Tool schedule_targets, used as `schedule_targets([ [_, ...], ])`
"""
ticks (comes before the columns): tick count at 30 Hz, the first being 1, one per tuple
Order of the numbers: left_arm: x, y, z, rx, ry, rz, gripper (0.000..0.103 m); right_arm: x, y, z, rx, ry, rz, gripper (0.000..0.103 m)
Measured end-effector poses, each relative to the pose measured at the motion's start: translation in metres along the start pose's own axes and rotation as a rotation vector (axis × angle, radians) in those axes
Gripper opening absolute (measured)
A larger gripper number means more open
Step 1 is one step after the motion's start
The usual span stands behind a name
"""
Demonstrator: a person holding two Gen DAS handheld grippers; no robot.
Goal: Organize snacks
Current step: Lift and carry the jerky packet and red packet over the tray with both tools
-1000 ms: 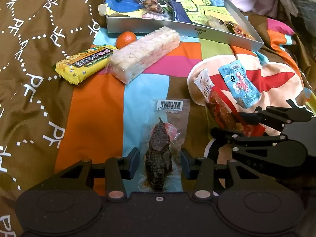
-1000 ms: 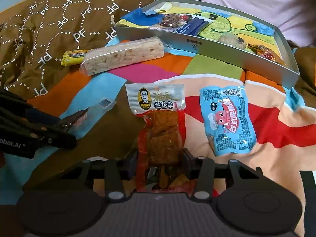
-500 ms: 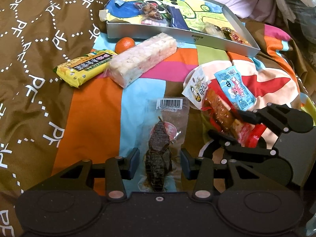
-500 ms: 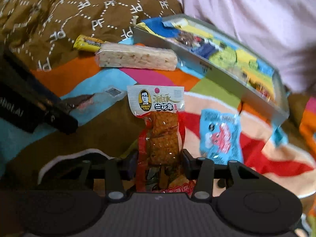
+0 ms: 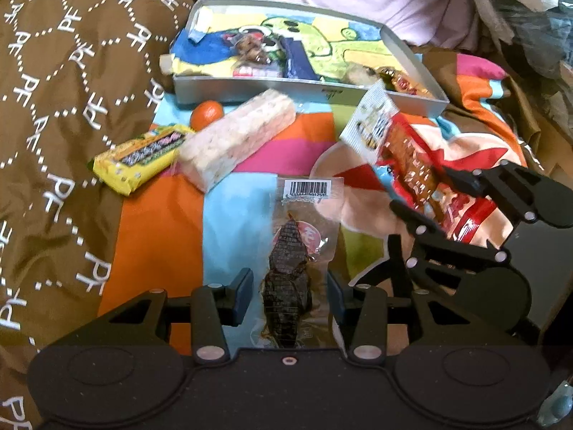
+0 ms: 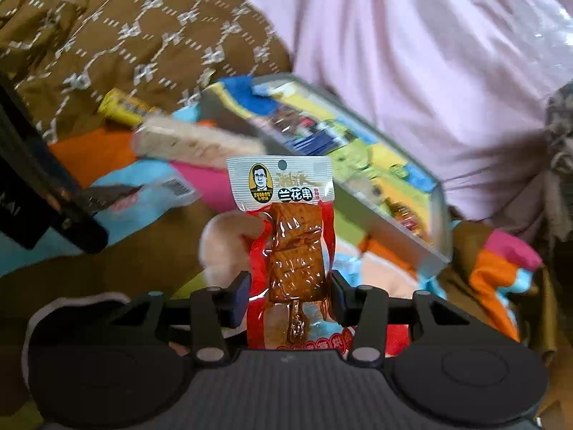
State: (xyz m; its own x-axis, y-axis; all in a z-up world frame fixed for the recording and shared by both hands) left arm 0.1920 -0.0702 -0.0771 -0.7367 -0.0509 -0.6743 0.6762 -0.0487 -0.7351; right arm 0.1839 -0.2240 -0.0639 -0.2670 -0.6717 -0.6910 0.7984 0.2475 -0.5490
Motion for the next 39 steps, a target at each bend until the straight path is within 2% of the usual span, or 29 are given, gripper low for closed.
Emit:
schedule_targets([
  [5, -0.014, -0.005, 0.004, 0.008, -0.020, 0.041, 0.046, -0.006, -0.014, 0.017, 0.071, 0.051, 0.079, 0.050],
  [14, -0.055, -0.010, 0.020, 0.030, -0.044, 0.152, 0.046, -0.013, -0.020, 0.046, 0.162, 0.158, 0.150, 0.050],
  [21, -0.108, 0.000, 0.035, 0.023, -0.104, 0.261, 0.046, -0.028, -0.001, 0.083, 0.255, 0.266, 0.235, 0.050],
  [29, -0.175, 0.025, 0.047, -0.033, -0.189, 0.373, 0.046, -0.041, 0.025, 0.130, 0.292, 0.373, 0.348, 0.050],
  [33, -0.197, 0.054, 0.051, -0.041, -0.244, 0.363, 0.046, -0.042, 0.038, 0.148, 0.289, 0.394, 0.368, 0.050],
  [39, -0.209, 0.094, 0.061, -0.051, -0.266, 0.312, 0.046, -0.036, 0.057, 0.174, 0.288, 0.432, 0.396, 0.051],
])
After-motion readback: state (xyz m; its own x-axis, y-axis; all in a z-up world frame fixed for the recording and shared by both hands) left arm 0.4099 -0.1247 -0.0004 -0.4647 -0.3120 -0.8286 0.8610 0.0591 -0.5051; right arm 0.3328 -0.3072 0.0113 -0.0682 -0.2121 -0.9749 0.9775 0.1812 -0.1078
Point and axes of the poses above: each gripper's, at about its wrist camera, not at the fingertips, and y roughly the way its jaws point, z to its right, x to its underside, the point moved 2 cm from there along y, roughly the way its jaws point, and after that the axes turned 14 degrees about -x, right-handed, at the moved point
